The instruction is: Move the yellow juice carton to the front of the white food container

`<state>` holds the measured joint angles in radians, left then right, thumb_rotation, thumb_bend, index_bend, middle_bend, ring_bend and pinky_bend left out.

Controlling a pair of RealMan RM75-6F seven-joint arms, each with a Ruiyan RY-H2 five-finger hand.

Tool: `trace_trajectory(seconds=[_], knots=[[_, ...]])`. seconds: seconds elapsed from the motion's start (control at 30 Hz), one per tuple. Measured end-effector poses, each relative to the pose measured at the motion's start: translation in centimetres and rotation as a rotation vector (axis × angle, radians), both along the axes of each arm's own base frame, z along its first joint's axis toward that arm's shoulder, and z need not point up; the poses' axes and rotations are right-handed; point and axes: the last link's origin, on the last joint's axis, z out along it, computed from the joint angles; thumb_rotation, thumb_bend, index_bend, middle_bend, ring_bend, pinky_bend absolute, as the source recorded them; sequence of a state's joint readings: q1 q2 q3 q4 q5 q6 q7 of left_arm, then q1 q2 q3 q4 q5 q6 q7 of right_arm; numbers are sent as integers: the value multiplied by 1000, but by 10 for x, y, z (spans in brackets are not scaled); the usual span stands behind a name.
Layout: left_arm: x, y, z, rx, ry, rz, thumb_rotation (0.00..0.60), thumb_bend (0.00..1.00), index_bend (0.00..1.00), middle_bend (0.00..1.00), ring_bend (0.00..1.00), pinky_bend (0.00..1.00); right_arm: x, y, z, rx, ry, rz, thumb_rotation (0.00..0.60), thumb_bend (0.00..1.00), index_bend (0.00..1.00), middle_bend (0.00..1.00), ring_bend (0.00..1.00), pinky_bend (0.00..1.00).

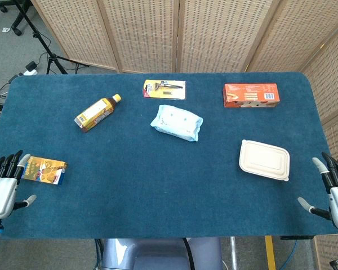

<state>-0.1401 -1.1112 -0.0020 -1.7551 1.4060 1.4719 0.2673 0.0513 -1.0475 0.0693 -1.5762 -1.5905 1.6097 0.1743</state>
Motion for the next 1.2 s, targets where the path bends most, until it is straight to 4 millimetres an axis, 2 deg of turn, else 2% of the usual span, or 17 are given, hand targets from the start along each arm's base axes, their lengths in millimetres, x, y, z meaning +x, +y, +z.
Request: trace_trajectory(seconds=[0.33, 0.5, 0.63, 0.87, 0.97, 1.2], knots=[[-2, -1, 2, 6, 2, 14, 600, 0, 0, 0, 0, 0, -2, 0, 0, 11, -8, -5, 600, 0, 0, 0, 0, 0], [-11, 8, -2, -68, -16, 55, 600, 0, 0, 0, 0, 0, -1, 0, -1, 20, -14, -2, 600, 0, 0, 0, 0, 0], [-28, 24, -10, -181, -33, 109, 600, 0, 0, 0, 0, 0, -3, -1, -1, 22, -18, -13, 600, 0, 0, 0, 0, 0], [-80, 62, -10, -291, 12, 214, 600, 0, 0, 0, 0, 0, -5, -5, -1, 23, -18, -31, 600, 0, 0, 0, 0, 0], [-92, 77, -13, -303, -1, 228, 600, 0, 0, 0, 0, 0, -6, -5, -2, 24, -15, -35, 600, 0, 0, 0, 0, 0], [-104, 100, -29, -328, -12, 238, 600, 0, 0, 0, 0, 0, -7, -6, -2, 24, -23, -43, 600, 0, 0, 0, 0, 0]])
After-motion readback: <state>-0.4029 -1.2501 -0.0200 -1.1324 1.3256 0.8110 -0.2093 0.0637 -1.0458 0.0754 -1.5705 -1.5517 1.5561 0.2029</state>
